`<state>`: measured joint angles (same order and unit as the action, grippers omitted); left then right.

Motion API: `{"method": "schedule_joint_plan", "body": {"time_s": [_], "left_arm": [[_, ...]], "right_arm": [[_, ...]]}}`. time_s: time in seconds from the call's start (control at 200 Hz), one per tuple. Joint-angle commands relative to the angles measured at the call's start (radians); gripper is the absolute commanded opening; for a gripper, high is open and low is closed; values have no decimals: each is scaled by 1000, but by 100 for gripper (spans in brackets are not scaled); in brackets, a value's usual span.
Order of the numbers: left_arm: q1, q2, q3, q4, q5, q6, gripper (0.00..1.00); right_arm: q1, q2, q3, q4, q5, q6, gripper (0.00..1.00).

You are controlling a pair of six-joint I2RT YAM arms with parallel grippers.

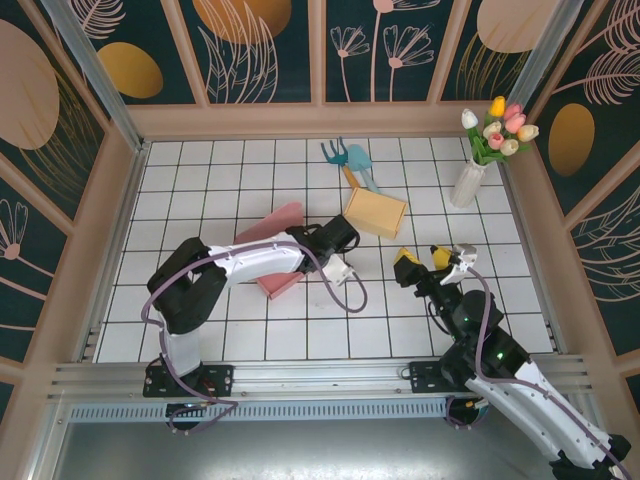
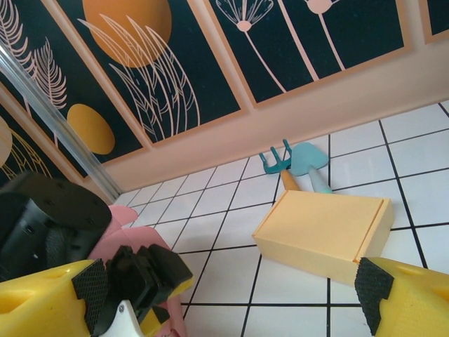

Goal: Fold the paper box

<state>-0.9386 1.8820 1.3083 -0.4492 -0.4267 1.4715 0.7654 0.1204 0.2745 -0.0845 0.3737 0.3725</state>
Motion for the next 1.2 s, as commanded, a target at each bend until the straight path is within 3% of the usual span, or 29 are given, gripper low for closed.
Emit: {"method": "schedule_joint_plan", "body": {"time_s": [0.0, 0.2, 0.28, 0.36, 0.49, 0.585, 0.671, 0.781, 0.996, 1.196], "left_arm": [[-4, -65, 41, 2, 2, -106, 56], [-4, -311, -195, 329, 44, -414, 55], [-3, -401, -310, 498, 19, -634, 54], [-22, -436, -326, 587, -89, -879, 56], [-45, -406, -135, 390, -238, -1381, 43], [-46, -491, -226, 377, -251, -1668, 45], [-46, -584, -295, 276, -339, -1902, 51], [-46, -750, -421, 223, -359, -2024, 52], [-43, -1115, -769, 318, -315, -2192, 70], [-18, -1166, -896, 375, -307, -2204, 78]], "right_arm": [[-3, -13, -5, -2, 27, 7, 93], [-3, 9, -9, 14, 26, 9, 92], [-3, 27, -18, 30, 28, 4, 91], [-3, 53, -31, 53, 25, -4, 91], [-3, 104, -38, 72, 25, -22, 91], [-4, 141, -42, 78, 38, -32, 91], [-5, 173, -49, 98, 26, -44, 90], [-5, 226, -47, 124, -6, -59, 90], [-5, 320, -28, 132, -25, -74, 90], [-5, 362, -37, 154, -16, -84, 90]]}}
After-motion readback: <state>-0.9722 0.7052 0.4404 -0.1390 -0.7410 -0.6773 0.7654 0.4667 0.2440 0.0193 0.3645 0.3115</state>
